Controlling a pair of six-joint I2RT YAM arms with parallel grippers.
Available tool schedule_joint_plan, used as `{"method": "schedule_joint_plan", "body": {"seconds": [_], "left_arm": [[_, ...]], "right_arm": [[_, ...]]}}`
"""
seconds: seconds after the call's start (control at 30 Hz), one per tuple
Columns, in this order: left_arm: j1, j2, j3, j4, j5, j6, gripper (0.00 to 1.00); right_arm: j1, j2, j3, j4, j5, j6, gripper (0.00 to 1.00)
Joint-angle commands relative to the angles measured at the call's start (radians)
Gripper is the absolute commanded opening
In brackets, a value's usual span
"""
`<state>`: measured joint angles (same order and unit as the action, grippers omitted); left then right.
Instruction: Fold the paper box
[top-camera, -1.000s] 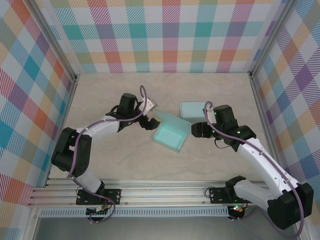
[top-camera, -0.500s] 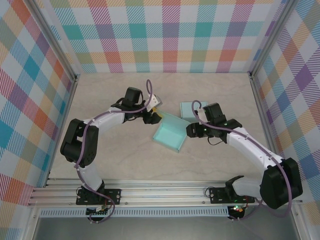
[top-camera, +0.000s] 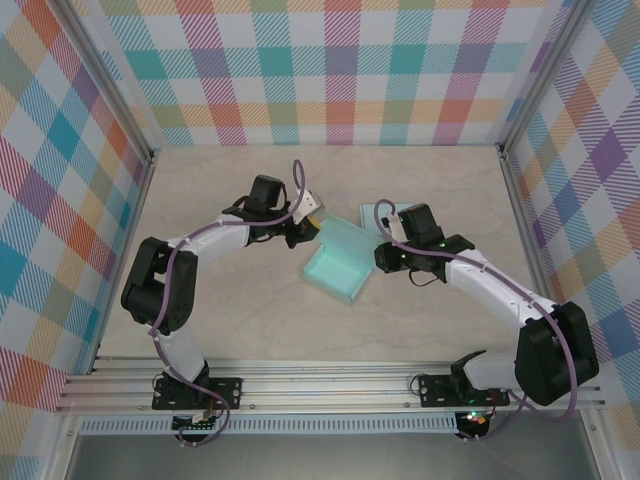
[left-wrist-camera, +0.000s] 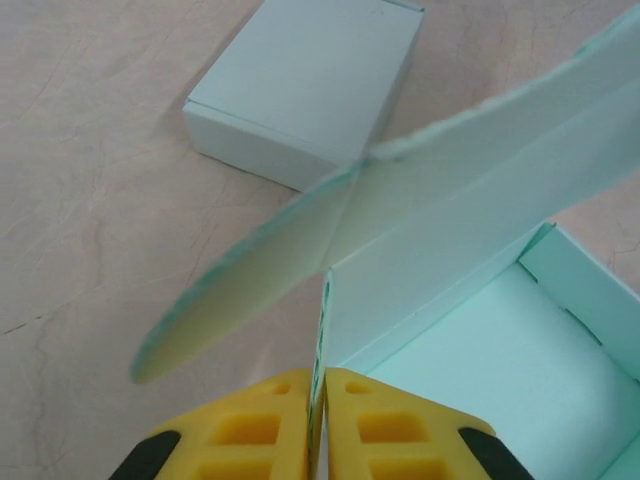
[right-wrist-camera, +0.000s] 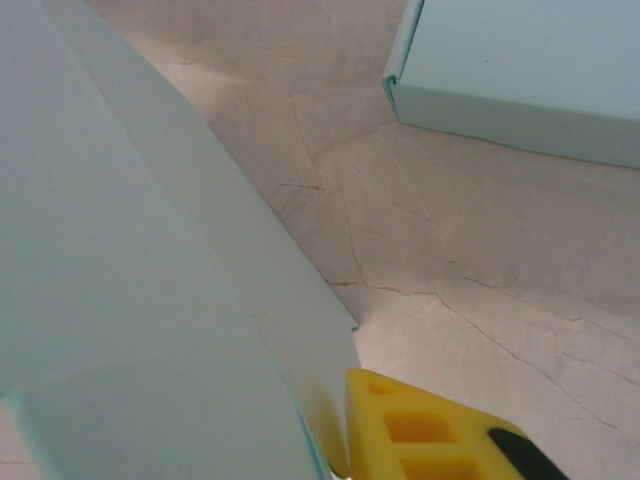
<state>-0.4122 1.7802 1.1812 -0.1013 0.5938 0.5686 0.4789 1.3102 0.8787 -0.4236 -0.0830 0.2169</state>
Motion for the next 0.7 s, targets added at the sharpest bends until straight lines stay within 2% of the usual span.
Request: {"method": "schedule_joint_plan", "body": {"seconds": [0.0,0.07,0.2,0.27,0.4,0.47,0.67], "left_arm": [[-0.015,-0.030,-0.033,0.054,-0.071,-0.064,0.05],[-0.029,-0.055,-0.064,0.104,-0.131,-0.125,0.00],[-0.051,-0.125,-0.148,0.215,-0.288,-0.295,0.00],[-0.068,-0.171,-0.198,0.270,-0.382,-0.385,0.00],[-0.106,-0.260,-0.277,0.329,-0.578,-0.547,0.00],[-0.118,-0.286,-0.297,0.344,-0.639,-0.629,0.00],[-0.163,-0.310,-0.313,0.342,-0.917,-0.816,0.00]], "right_arm": [[0.033,0.023,0.040,0.045,0.072,0.002,0.14],[0.061,0.044,0.054,0.054,0.145,0.006,0.10],[0.110,0.110,0.116,0.057,0.327,0.025,0.09],[0.122,0.152,0.163,0.058,0.372,0.046,0.09],[0.163,0.255,0.273,0.096,0.427,0.058,0.09],[0.185,0.318,0.341,0.115,0.447,0.059,0.09],[0.214,0.520,0.538,0.182,0.442,0.086,0.08]]}}
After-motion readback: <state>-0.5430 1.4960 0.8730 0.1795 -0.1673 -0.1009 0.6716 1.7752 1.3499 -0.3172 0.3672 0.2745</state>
